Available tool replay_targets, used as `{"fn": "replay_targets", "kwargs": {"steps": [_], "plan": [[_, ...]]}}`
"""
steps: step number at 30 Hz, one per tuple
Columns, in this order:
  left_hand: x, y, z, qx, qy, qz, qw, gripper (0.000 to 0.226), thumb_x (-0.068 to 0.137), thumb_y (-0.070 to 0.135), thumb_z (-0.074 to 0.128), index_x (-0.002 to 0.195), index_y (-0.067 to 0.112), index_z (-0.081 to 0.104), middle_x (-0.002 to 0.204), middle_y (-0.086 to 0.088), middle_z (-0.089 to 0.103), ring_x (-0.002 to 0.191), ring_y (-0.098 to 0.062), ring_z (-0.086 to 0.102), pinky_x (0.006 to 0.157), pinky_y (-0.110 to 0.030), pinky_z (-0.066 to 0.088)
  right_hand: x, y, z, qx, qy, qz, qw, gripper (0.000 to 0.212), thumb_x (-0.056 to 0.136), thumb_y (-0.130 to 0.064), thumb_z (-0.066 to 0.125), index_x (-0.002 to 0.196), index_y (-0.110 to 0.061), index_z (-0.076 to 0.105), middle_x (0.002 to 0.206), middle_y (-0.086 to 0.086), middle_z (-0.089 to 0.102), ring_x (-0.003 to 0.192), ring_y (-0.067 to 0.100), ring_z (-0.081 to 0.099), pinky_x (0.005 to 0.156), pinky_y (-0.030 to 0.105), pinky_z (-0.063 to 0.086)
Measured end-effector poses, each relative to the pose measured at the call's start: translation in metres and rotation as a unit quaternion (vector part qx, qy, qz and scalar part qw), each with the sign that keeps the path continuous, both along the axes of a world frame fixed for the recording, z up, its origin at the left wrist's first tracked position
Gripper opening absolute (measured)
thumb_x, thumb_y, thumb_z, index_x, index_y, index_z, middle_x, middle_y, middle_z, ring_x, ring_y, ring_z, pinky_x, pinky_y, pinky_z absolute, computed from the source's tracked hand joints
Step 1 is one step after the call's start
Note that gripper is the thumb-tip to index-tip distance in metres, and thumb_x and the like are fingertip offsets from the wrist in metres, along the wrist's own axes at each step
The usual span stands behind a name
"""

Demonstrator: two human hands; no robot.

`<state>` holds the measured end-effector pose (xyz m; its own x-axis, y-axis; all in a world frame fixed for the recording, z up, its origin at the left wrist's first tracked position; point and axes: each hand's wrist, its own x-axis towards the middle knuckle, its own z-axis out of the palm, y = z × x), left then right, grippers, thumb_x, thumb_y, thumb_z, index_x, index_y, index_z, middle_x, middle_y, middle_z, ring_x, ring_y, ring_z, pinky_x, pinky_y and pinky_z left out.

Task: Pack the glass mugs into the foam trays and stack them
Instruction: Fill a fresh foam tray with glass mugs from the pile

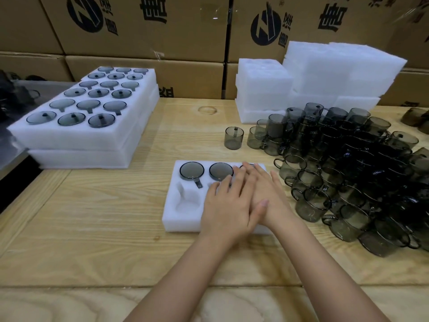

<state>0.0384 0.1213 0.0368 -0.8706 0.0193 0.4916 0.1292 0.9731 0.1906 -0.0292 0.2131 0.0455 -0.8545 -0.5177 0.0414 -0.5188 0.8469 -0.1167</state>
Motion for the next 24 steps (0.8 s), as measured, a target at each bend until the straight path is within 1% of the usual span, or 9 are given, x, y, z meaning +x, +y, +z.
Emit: {"fn": "replay_targets", "kwargs": {"steps": [2, 5, 7, 10, 13, 17, 19, 21, 24], "plan": [[-0.005, 0.000, -0.001, -0.007, 0.001, 0.016, 1.000, 0.066, 0.089, 0.054, 0.028, 0.128, 0.012, 0.061, 0.119, -0.010, 0.067, 0.102, -0.028, 0.066, 0.082, -0.037, 0.052, 0.004, 0.007, 0.004, -0.098, 0.075, -0.041, 0.992, 0.042, 0.099, -0.036, 0.032, 0.138, -0.023, 0.041, 0.148, -0.001, 0.037, 0.140, 0.016, 0.023, 0.113, 0.038, 0.008], [-0.013, 0.000, -0.002, -0.005, 0.023, 0.026, 0.999, 0.068, 0.090, 0.055, 0.027, 0.129, 0.010, 0.059, 0.106, -0.007, 0.071, 0.101, -0.026, 0.066, 0.079, -0.035, 0.051, 0.014, 0.041, 0.005, -0.199, 0.194, -0.141, 0.950, 0.033, 0.094, -0.021, 0.045, 0.118, -0.005, 0.060, 0.129, 0.013, 0.056, 0.127, 0.032, 0.045, 0.107, 0.048, 0.027], [-0.017, -0.001, -0.002, 0.003, 0.039, 0.038, 0.999, 0.067, 0.090, 0.054, 0.028, 0.128, 0.009, 0.060, 0.100, -0.007, 0.071, 0.099, -0.025, 0.066, 0.078, -0.034, 0.051, 0.022, 0.067, 0.000, -0.187, 0.209, -0.227, 0.933, 0.030, 0.088, -0.023, 0.060, 0.110, -0.002, 0.062, 0.126, 0.018, 0.055, 0.125, 0.039, 0.041, 0.105, 0.053, 0.027], [-0.021, 0.001, -0.004, 0.009, 0.078, 0.038, 0.996, 0.064, 0.090, 0.051, 0.032, 0.125, 0.007, 0.062, 0.096, -0.006, 0.071, 0.097, -0.025, 0.067, 0.079, -0.035, 0.052, 0.032, 0.090, -0.010, -0.070, 0.114, -0.297, 0.945, 0.038, 0.083, -0.038, 0.065, 0.108, -0.011, 0.062, 0.139, 0.015, 0.043, 0.135, 0.036, 0.022, 0.111, 0.054, 0.012], [-0.021, -0.002, -0.017, -0.025, 0.176, -0.001, 0.984, 0.051, 0.091, 0.042, 0.042, 0.118, 0.006, 0.066, 0.105, -0.006, 0.071, 0.099, -0.022, 0.066, 0.092, -0.041, 0.049, 0.033, 0.095, -0.016, 0.004, 0.080, -0.293, 0.953, 0.033, 0.088, -0.037, 0.057, 0.113, -0.017, 0.060, 0.143, 0.009, 0.039, 0.138, 0.032, 0.015, 0.112, 0.055, 0.005], [-0.012, -0.003, -0.039, -0.083, 0.299, -0.111, 0.944, 0.037, 0.080, 0.021, 0.058, 0.115, 0.012, 0.061, 0.116, -0.003, 0.068, 0.109, -0.019, 0.064, 0.103, -0.046, 0.037, 0.030, 0.091, -0.015, -0.015, 0.079, -0.287, 0.955, 0.023, 0.089, -0.024, 0.058, 0.109, -0.013, 0.063, 0.141, 0.009, 0.043, 0.139, 0.031, 0.017, 0.113, 0.056, 0.000], [-0.009, -0.005, -0.041, -0.075, 0.319, -0.127, 0.936, 0.041, 0.076, 0.019, 0.060, 0.117, 0.014, 0.055, 0.118, -0.003, 0.068, 0.111, -0.019, 0.063, 0.105, -0.046, 0.036, 0.030, 0.087, -0.009, -0.057, 0.066, -0.272, 0.958, 0.019, 0.088, -0.020, 0.060, 0.104, -0.010, 0.062, 0.141, 0.008, 0.043, 0.139, 0.030, 0.021, 0.113, 0.054, 0.001], [-0.008, -0.006, -0.041, -0.053, 0.326, -0.118, 0.936, 0.044, 0.078, 0.023, 0.062, 0.119, 0.014, 0.052, 0.120, -0.004, 0.067, 0.112, -0.019, 0.063, 0.106, -0.046, 0.035, 0.032, 0.082, 0.003, -0.140, 0.058, -0.238, 0.959, 0.011, 0.085, -0.013, 0.064, 0.094, -0.007, 0.060, 0.139, 0.010, 0.046, 0.134, 0.031, 0.031, 0.113, 0.050, 0.012], [-0.006, -0.011, -0.037, -0.005, 0.330, -0.106, 0.938, 0.051, 0.081, 0.038, 0.064, 0.123, 0.012, 0.049, 0.121, -0.006, 0.066, 0.111, -0.018, 0.063, 0.105, -0.048, 0.036, 0.040, 0.070, 0.028, -0.251, 0.051, -0.167, 0.952, 0.014, 0.084, -0.007, 0.065, 0.079, -0.011, 0.052, 0.139, 0.011, 0.046, 0.130, 0.030, 0.037, 0.103, 0.036, 0.027]]}}
